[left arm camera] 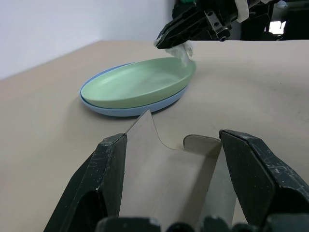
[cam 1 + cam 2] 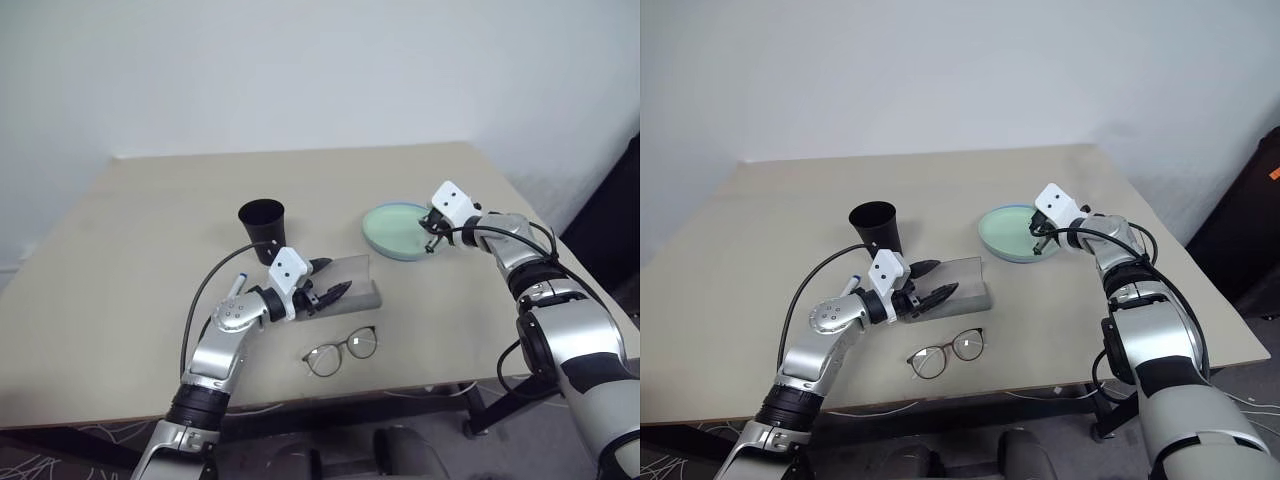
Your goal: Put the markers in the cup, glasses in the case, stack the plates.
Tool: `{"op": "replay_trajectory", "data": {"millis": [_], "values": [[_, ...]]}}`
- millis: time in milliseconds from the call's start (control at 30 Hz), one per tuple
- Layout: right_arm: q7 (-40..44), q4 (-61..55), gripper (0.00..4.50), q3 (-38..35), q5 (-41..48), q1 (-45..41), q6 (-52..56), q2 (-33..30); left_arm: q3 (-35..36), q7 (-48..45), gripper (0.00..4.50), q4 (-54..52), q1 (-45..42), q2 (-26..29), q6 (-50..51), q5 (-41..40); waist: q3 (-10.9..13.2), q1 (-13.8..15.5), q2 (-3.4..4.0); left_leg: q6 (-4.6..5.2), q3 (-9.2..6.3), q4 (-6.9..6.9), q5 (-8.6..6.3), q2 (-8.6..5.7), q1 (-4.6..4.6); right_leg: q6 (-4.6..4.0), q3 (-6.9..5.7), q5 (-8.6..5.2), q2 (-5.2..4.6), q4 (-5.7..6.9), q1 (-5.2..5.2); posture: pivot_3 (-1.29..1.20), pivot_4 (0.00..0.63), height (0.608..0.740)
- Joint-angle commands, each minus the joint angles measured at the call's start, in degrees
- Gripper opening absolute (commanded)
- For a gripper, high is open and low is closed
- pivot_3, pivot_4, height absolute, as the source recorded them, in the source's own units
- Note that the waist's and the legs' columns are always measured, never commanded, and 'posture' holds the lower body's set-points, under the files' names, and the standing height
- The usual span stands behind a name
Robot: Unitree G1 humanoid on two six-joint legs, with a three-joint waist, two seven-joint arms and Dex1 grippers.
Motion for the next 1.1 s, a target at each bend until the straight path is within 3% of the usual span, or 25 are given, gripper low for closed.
{"op": "replay_trajectory", "data": {"millis": [33, 67, 233, 400, 633, 833, 933, 1000, 1100], "values": [[-0.10, -0.47, 0.43, -1.04, 0.38, -2.27, -0.69, 0.39, 0.64, 0.43, 3.22, -1.34, -1.01, 0.20, -0.97, 0.05, 0.00, -0.02, 0.00, 0.00, 0.00, 0.00, 0.00, 0.00, 0.00, 0.00, 0.00, 0.00, 0.00, 0.00, 0.00, 0.00, 0.000, 0.732], [0.02, -0.43, 0.61, -1.26, 0.58, -2.28, -0.58, 0.52, 0.66, 0.47, 3.22, -1.40, -0.96, 0.22, -0.96, 0.04, 0.00, -0.02, 0.00, 0.00, 0.00, 0.00, 0.00, 0.00, 0.00, 0.00, 0.00, 0.00, 0.00, 0.00, 0.01, 0.00, 0.000, 0.732], [-0.01, -0.54, 2.33, -2.00, 0.99, -2.35, -0.70, 0.56, 0.60, 0.59, 3.22, -1.61, -0.77, 0.24, -0.87, 0.03, 0.00, -0.02, 0.00, 0.00, -0.01, 0.00, 0.00, 0.00, 0.00, 0.00, 0.00, 0.00, 0.00, 0.00, 0.01, 0.00, 0.000, 0.732], [2.23, -1.51, 2.33, -3.19, 2.16, -2.31, -2.27, -0.11, 0.46, 0.66, 3.22, -1.66, -0.76, 0.27, -0.90, 0.04, 0.00, -0.02, 0.00, 0.00, -0.02, 0.00, 0.00, 0.00, 0.00, 0.00, 0.00, 0.00, 0.00, 0.00, 0.01, 0.00, 0.000, 0.732], [19.87, -8.16, 2.33, -4.72, 6.54, 1.01, -6.30, -2.08, 1.34, -1.74, 3.22, -0.62, -2.47, 1.74, -0.30, -1.32, 0.00, -0.02, 0.01, 0.01, -0.03, 0.00, 0.00, 0.00, 0.01, 0.01, 0.00, 0.00, 0.01, 0.00, 0.02, 0.00, 0.000, 0.732], [18.82, -9.79, 2.33, -4.17, 5.52, 3.01, -6.94, -2.98, 1.51, -11.88, 3.22, -5.12, -2.26, 6.98, 8.22, -8.97, 0.00, -0.03, 0.01, 0.00, -0.02, 0.01, 0.00, 0.00, 0.02, 0.00, -0.01, 0.00, 0.01, 0.02, 0.01, 0.00, 0.000, 0.732], [20.42, -10.89, 2.37, -4.05, 6.12, 3.81, -7.22, -2.76, 1.41, -16.32, 3.83, -6.36, -2.26, 11.11, 11.88, -11.13, 0.01, -0.25, 0.03, -0.01, -0.01, -0.01, 0.00, 0.01, 0.00, 0.00, -0.01, 0.00, 0.01, 0.02, -0.04, 0.00, 0.000, 0.732], [23.05, -12.07, 2.37, -4.17, 7.11, 4.42, -7.06, -2.64, 0.79, -18.81, 4.48, -6.84, -2.40, 13.73, 12.93, -11.27, 0.03, -0.35, 0.06, 0.00, -0.02, -0.02, 0.00, 0.02, 0.02, 0.00, -0.01, 0.00, 0.02, 0.02, -0.03, 0.00, 0.000, 0.732], [28.99, -14.47, 2.37, -4.74, 9.53, 5.79, -6.26, -2.73, -0.35, -20.89, 4.48, -6.41, -3.78, 16.48, 14.57, -10.34, 0.03, -0.34, 0.05, -0.01, -0.04, -0.02, 0.00, 0.03, 0.03, 0.00, -0.01, 0.00, 0.03, 0.02, -0.01, 0.00, 0.000, 0.732]]}}
